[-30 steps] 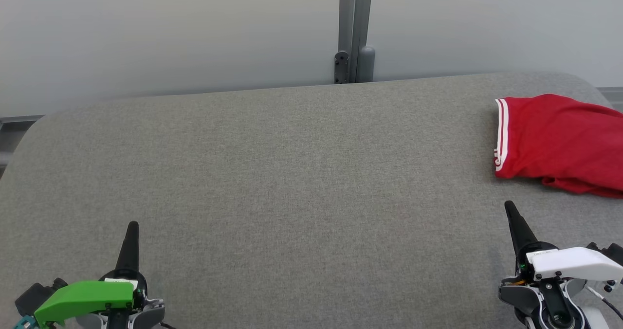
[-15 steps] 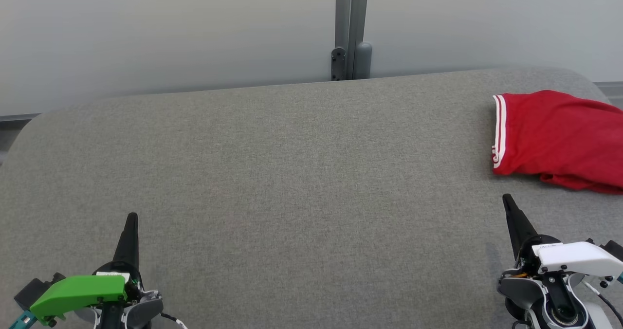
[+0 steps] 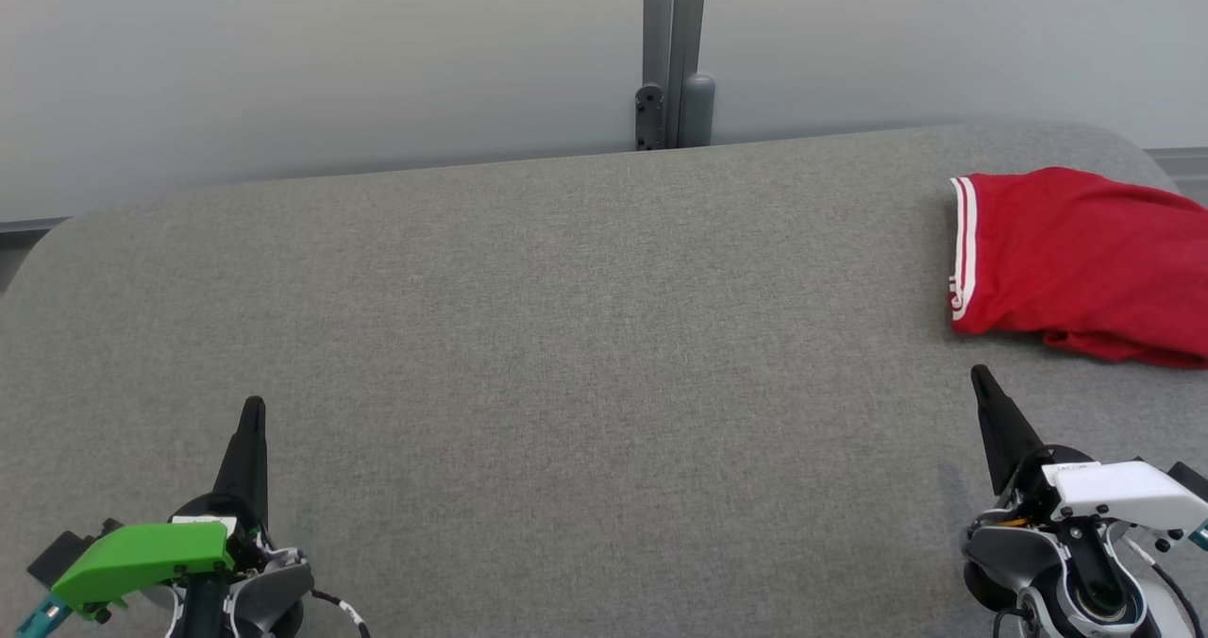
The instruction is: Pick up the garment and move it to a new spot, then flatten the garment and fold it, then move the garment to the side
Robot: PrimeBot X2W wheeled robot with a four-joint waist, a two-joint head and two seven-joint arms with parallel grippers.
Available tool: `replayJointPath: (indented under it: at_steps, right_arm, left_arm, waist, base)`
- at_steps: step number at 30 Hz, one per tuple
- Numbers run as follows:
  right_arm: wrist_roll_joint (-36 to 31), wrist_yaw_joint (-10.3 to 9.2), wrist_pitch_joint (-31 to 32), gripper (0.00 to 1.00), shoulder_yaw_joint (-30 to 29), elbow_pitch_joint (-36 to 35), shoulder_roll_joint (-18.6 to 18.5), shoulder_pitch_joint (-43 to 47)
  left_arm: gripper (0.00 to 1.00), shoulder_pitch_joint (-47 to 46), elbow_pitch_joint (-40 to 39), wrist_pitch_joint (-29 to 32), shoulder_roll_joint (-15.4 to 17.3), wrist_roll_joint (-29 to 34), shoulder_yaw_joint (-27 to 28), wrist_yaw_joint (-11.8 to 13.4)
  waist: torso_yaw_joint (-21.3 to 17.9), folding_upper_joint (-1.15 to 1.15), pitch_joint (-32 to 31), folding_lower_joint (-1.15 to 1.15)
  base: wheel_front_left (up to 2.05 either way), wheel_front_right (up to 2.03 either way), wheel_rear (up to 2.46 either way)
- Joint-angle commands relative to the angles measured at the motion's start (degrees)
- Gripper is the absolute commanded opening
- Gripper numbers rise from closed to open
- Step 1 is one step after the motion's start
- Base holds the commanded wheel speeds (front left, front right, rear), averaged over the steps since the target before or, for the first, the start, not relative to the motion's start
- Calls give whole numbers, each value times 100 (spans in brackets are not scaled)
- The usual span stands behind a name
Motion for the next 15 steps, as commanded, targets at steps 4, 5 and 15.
replayJointPath:
  at_steps: [4, 5, 15]
  right_arm:
    - [143, 2, 51, 0, -10, -23, -28, -72]
    - [144, 2, 51, 0, -10, -23, -28, -72]
    - [144, 2, 50, 0, -9, -23, -28, -71]
  left_arm:
    - [0, -112, -19, 40, 42, -126, 23, -34]
    - [0, -112, -19, 40, 42, -126, 23, -34]
    - [0, -112, -20, 39, 41, -126, 22, -34]
  waist:
    - [-11, 0, 11, 0]
    - [-11, 0, 11, 0]
    - [-11, 0, 11, 0]
  base:
    - [0, 0, 0]
    - [0, 0, 0]
    - [0, 0, 0]
